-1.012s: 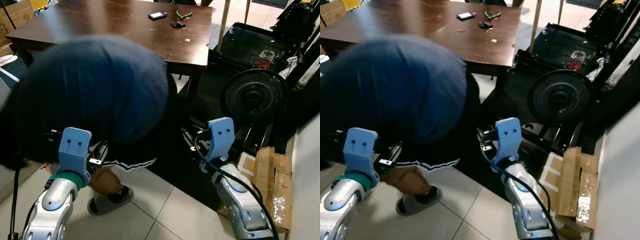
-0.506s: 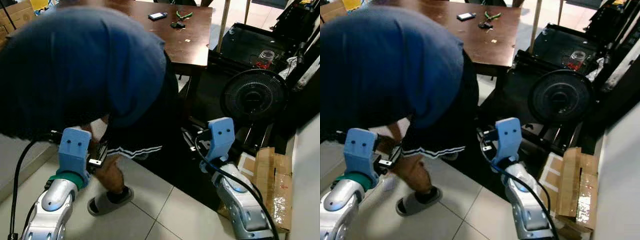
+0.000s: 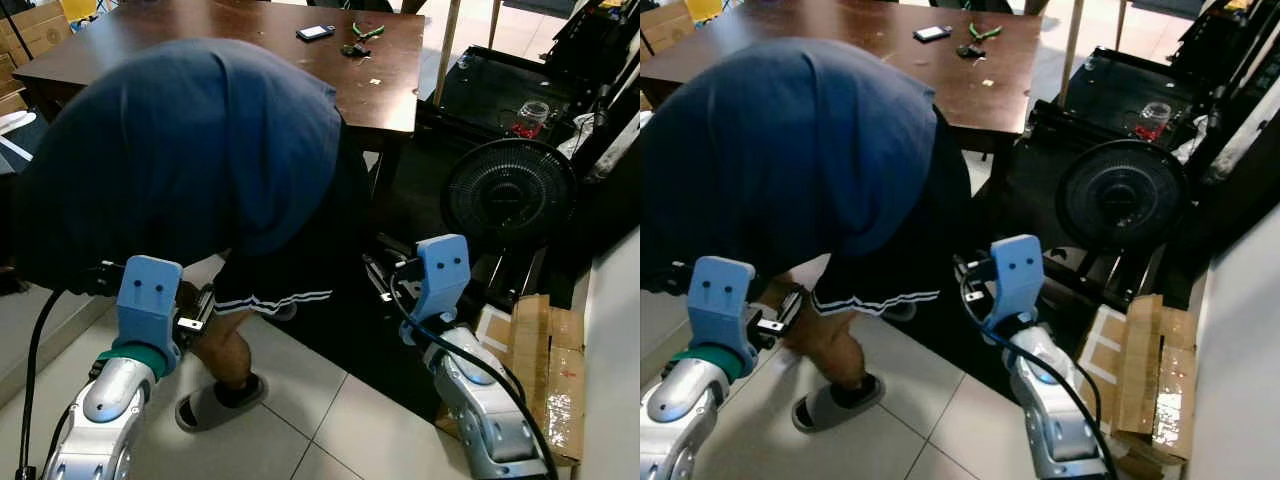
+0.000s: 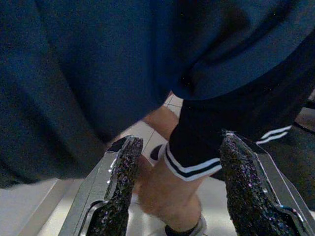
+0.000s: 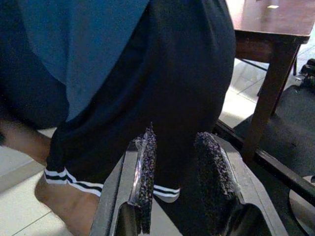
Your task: Hang keys on a hook
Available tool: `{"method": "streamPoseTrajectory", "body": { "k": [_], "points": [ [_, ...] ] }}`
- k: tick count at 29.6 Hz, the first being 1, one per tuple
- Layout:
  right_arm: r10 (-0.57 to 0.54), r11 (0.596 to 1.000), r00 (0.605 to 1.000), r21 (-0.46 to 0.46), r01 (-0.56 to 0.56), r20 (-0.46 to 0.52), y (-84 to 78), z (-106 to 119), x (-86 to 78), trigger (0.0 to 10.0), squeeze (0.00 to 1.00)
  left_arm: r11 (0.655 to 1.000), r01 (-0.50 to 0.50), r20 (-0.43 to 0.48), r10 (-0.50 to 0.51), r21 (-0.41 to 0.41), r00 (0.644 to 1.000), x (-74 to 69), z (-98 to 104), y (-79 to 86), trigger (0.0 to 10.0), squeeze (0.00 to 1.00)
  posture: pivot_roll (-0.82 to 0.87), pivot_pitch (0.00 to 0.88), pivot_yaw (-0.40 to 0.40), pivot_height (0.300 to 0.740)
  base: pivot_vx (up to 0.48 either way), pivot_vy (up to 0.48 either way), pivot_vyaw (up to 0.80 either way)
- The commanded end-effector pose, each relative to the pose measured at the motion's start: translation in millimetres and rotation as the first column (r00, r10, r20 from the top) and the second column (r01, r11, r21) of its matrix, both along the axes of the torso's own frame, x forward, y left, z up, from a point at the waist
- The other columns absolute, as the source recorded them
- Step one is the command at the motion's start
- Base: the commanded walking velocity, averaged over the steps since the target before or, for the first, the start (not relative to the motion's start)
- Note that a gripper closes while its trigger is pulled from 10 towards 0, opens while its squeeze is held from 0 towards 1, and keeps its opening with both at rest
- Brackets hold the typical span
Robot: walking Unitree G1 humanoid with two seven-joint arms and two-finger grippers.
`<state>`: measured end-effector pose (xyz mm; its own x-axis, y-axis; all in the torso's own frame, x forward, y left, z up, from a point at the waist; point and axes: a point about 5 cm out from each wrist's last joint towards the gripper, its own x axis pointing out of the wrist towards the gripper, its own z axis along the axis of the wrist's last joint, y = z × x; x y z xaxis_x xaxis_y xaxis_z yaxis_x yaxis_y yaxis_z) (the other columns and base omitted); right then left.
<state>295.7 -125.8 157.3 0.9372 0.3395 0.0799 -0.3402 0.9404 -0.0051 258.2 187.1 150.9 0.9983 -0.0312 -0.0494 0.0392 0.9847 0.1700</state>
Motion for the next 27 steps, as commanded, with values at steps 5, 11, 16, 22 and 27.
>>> {"method": "streamPoseTrajectory", "body": {
  "k": [5,11,16,22,27],
  "points": [
    [-0.003,1.0,1.0,0.0,0.003,-0.012,-0.9,-2.3,-2.3,10.0,0.0,1.0,-0.013,-0.018,0.013,0.004,1.0,-1.8,-2.4,2.6,10.0,0.0,-0.08,0.079,0.091,0.74,0.0,0.0,0.0],
    [-0.004,1.0,1.0,0.0,0.004,-0.011,-1.1,-1.8,-2.1,10.0,0.0,1.0,-0.013,-0.017,0.013,0.003,1.0,-1.7,-1.7,2.6,10.0,0.0,-0.08,0.083,0.09,0.74,0.0,0.0,0.0],
    [-0.005,1.0,1.0,0.0,0.005,-0.011,-1.5,-1.6,-2.3,10.0,0.0,1.0,-0.013,-0.017,0.013,0.002,1.0,-1.8,-1.4,2.5,10.0,0.0,-0.08,0.086,0.089,0.74,0.0,0.0,0.0],
    [-0.005,1.0,1.0,0.0,0.005,-0.012,-1.6,-1.6,-2.4,10.0,0.0,1.0,-0.013,-0.016,0.013,0.002,1.0,-2.0,-1.5,2.3,10.0,0.0,-0.08,0.087,0.09,0.74,0.0,0.0,0.0],
    [-0.005,1.0,1.0,0.0,0.005,-0.012,-1.7,-1.5,-2.3,10.0,0.0,1.0,-0.013,-0.017,0.013,0.001,1.0,-2.0,-1.4,2.3,10.0,0.0,-0.08,0.089,0.089,0.74,0.0,0.0,0.0]
  ]
}}
